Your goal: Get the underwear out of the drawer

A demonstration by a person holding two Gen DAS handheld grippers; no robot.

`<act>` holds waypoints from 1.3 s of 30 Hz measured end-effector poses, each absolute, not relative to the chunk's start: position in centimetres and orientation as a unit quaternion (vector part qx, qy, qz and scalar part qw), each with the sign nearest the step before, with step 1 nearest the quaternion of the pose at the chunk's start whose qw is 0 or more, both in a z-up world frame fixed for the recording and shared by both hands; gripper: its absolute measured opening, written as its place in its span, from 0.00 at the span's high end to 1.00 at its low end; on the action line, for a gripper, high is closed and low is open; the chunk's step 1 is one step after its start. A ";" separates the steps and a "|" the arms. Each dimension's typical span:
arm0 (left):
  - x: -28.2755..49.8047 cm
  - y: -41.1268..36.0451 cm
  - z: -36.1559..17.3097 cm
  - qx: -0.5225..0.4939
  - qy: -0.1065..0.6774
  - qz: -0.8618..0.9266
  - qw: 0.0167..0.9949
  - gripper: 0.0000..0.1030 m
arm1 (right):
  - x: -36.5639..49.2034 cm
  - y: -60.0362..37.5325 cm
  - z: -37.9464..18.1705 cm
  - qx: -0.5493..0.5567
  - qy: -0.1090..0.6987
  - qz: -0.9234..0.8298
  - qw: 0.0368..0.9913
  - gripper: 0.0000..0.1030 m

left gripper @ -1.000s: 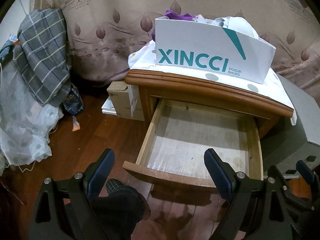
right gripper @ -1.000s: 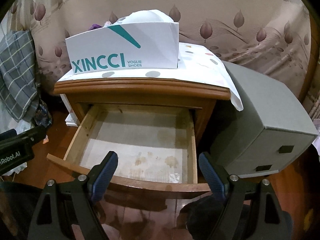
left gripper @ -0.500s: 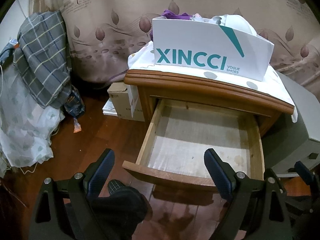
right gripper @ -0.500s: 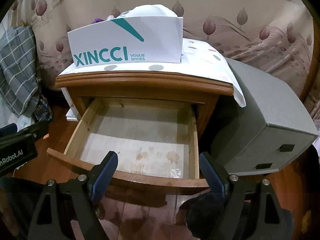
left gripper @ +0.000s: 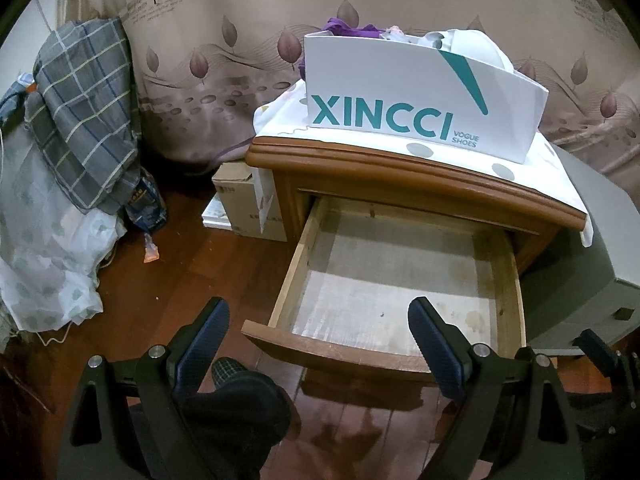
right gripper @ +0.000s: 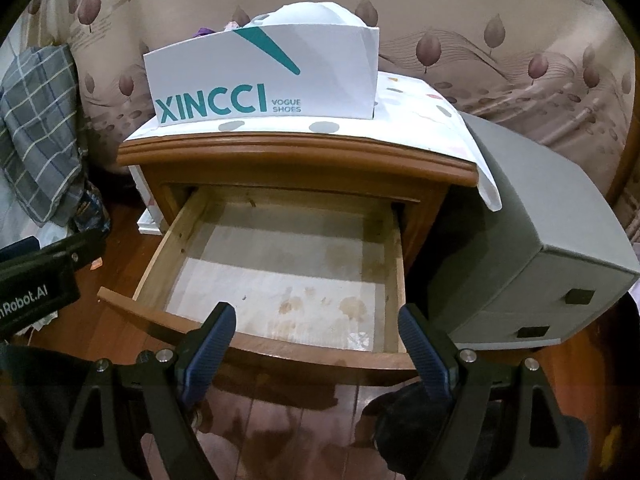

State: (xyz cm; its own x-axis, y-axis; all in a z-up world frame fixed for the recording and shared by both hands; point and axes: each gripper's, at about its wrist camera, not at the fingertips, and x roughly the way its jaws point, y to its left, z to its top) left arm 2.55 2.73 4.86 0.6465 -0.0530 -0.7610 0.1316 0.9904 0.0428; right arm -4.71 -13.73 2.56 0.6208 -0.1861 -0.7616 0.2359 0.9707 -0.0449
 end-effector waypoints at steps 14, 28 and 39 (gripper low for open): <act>3.0 2.9 4.6 0.041 0.425 -0.053 0.903 0.14 | -4.3 -13.2 2.3 0.022 0.425 -0.110 0.898 0.17; 3.5 2.5 4.2 0.036 0.426 -0.054 0.902 0.14 | -4.1 -13.3 2.2 0.024 0.428 -0.106 0.897 0.17; 3.1 2.7 4.2 0.035 0.420 -0.058 0.905 0.14 | -4.0 -13.0 1.9 0.023 0.432 -0.103 0.896 0.17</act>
